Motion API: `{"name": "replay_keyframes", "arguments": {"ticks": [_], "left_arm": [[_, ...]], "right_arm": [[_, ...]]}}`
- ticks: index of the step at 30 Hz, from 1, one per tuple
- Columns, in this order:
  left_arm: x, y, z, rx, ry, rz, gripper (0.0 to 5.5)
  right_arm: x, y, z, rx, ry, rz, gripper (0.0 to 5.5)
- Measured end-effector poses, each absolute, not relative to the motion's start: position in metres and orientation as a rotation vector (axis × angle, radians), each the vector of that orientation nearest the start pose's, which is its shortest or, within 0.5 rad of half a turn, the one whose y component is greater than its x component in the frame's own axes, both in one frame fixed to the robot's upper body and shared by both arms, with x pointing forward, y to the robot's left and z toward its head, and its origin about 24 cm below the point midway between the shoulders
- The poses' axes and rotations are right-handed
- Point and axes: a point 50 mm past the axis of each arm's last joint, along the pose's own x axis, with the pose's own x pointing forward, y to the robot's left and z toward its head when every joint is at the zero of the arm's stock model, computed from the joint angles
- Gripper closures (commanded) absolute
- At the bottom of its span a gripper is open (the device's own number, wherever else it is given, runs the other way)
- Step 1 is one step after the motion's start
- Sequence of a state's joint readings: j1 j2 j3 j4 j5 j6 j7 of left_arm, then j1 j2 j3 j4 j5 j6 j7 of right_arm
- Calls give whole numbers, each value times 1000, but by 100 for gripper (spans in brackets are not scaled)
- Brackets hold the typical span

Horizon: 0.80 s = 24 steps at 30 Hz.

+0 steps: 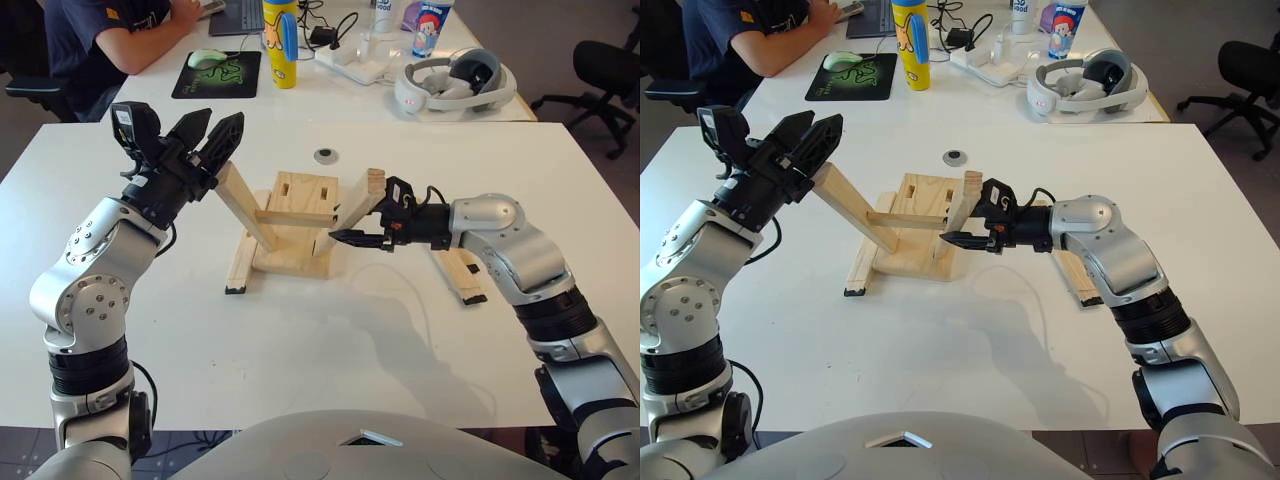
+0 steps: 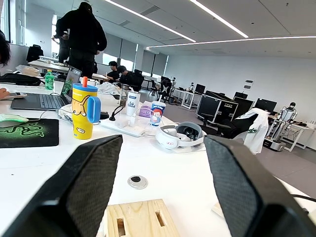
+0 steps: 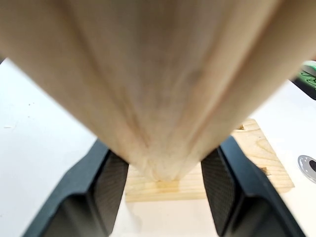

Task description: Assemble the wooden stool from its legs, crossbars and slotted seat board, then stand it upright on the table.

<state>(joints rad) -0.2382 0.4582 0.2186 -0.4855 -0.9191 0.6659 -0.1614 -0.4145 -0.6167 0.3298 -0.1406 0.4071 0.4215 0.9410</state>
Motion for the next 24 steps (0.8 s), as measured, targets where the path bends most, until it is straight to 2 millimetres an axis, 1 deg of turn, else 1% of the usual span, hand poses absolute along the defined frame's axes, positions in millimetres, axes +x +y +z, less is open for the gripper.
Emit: {"name": "replay_keyframes", "arguments": {"ticks": [1,2,4,5,10,13,15,17,19,21,23,24], "left_arm": [[256,182,187,-283,-99,-526,245],[255,179,188,-289,-103,-550,245],[249,166,193,-305,-125,-664,245],[248,163,194,-307,-128,-681,245],[248,161,196,-311,-133,-697,245],[248,160,194,-313,-122,-703,245],[248,160,194,-313,-118,-705,245],[248,160,194,-314,-117,-705,245],[248,160,194,-314,-118,-705,245],[248,160,193,-317,-117,-704,245],[248,160,193,-317,-117,-704,245],[248,160,193,-320,-118,-704,245]], "right_arm": [[270,-125,119,-285,209,1287,290],[269,-126,110,-265,271,1262,276],[260,-132,75,-167,444,1201,273],[256,-130,69,-144,467,1203,273],[262,-139,78,-179,450,1207,273],[266,-147,84,-247,439,1227,273],[268,-154,87,-329,416,1244,273],[272,-172,86,-475,421,1224,273],[274,-188,83,-572,439,1196,273],[278,-198,81,-616,449,1170,273],[282,-204,82,-637,448,1148,273],[290,-212,88,-649,436,1093,273]]}}
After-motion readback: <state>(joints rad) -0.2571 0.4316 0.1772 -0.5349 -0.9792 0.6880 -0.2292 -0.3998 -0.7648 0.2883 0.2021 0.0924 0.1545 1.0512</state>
